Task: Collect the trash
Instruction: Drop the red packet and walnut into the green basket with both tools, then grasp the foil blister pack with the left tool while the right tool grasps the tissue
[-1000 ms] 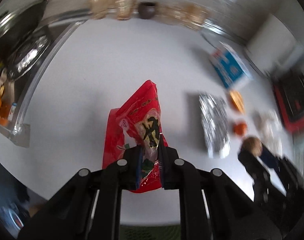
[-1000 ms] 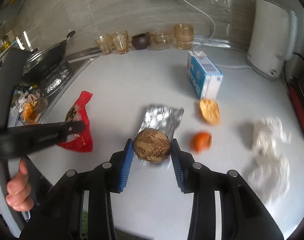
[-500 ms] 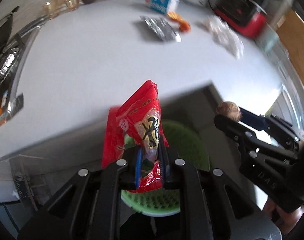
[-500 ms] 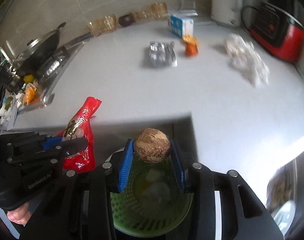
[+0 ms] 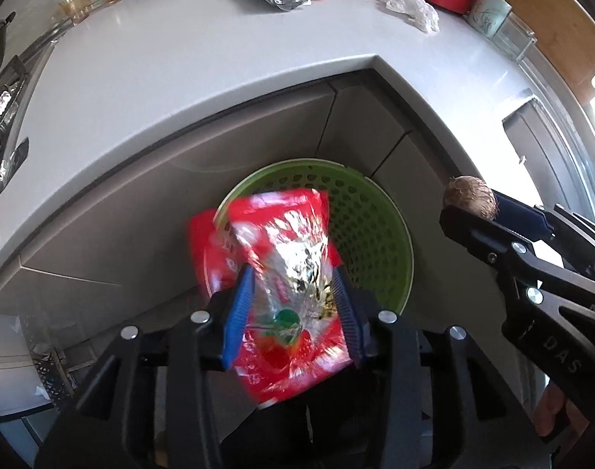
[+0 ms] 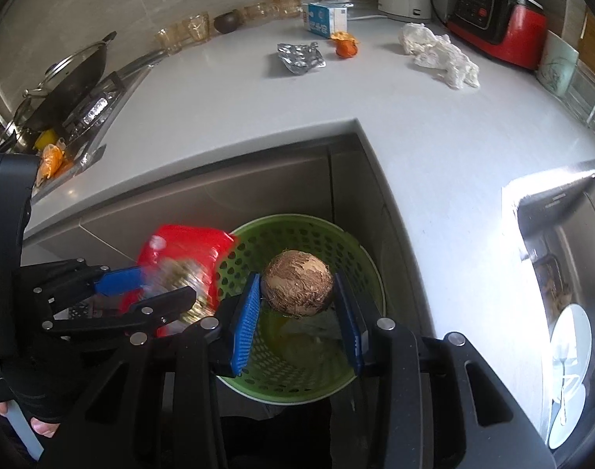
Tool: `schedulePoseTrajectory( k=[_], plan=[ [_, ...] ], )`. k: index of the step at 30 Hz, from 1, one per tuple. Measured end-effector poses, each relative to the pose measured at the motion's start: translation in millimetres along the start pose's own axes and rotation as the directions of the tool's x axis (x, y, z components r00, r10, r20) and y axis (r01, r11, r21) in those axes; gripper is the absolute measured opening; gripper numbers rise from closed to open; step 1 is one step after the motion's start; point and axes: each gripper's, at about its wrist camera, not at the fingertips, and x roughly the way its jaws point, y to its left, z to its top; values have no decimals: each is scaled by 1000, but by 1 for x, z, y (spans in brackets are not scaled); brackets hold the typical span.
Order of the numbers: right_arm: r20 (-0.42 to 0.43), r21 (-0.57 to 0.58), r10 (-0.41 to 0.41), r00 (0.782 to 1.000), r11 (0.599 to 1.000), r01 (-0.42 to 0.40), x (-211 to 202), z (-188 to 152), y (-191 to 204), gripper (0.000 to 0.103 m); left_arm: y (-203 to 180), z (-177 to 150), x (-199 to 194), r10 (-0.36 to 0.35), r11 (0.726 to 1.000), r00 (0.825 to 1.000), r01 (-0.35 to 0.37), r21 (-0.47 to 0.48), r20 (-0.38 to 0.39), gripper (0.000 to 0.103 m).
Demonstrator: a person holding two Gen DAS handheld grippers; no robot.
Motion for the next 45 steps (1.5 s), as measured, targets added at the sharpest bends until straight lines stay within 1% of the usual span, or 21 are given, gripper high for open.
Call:
schedulePoseTrajectory(
  k=[1,4,8,14,16,19,23,27,28,30,32,35,36,37,40,44,45],
  plan=[
    [3,2,-3,1000,1000,3,-1,-1,0,38,0,-1,-1,0,1000,1000,0,2,2,46],
    [11,9,-9,1000,1000,8,-5,-3,2,38,2,-6,-6,-5,1000,1000,5,12,18,50],
    [16,10,-19,1000,1000,19,-8,-5,3,38,-1,-7,-10,-10,1000,999,10,22,36,51],
    [16,10,-28,999,1000,27,-10,-6,4,38,4,-6,-17,-4,1000,998,4,5,58,53],
    [12,6,-27,1000,1000,27,-9,-6,5,38,7,-6,-21,-1,1000,997,1,-3,72,57],
    [4,-6,-25,1000,1000,25,-6,-6,8,38,13,-5,-30,20,1000,995,-18,-21,100,60],
    [-8,-26,-15,1000,1000,15,2,-7,14,38,23,-6,-37,52,998,991,-46,-50,120,60],
    [-43,-48,2,999,999,-4,19,-10,23,39,35,-10,-42,77,994,989,-66,-88,129,62],
    [-59,-58,2,998,998,-5,25,-11,26,42,38,-11,-43,86,993,988,-74,-96,132,65],
    [-63,-67,-16,998,998,12,31,-12,30,74,43,-13,-44,107,990,985,-92,-109,136,66],
    [-55,-69,-37,998,997,33,31,-12,33,85,47,-15,-46,116,988,984,-101,-117,136,66],
    [-47,-58,-50,998,997,47,27,-10,32,94,54,-17,-48,116,985,984,-97,-140,137,67],
    [-40,-53,-58,998,997,56,25,-9,31,97,55,-17,-49,116,984,984,-96,-148,138,69],
    [-32,-46,-69,997,997,67,22,-7,29,98,57,-17,-50,118,983,983,-96,-155,141,73],
    [-14,-22,-88,996,996,88,12,-2,22,100,61,-17,-55,120,982,981,-94,-165,155,75],
    [-6,12,-103,995,995,103,4,3,13,101,62,-16,-62,102,982,980,-72,-174,172,76],
    [-4,22,-106,994,994,106,2,4,10,101,61,-16,-63,98,982,980,-67,-175,175,78]
  ],
)
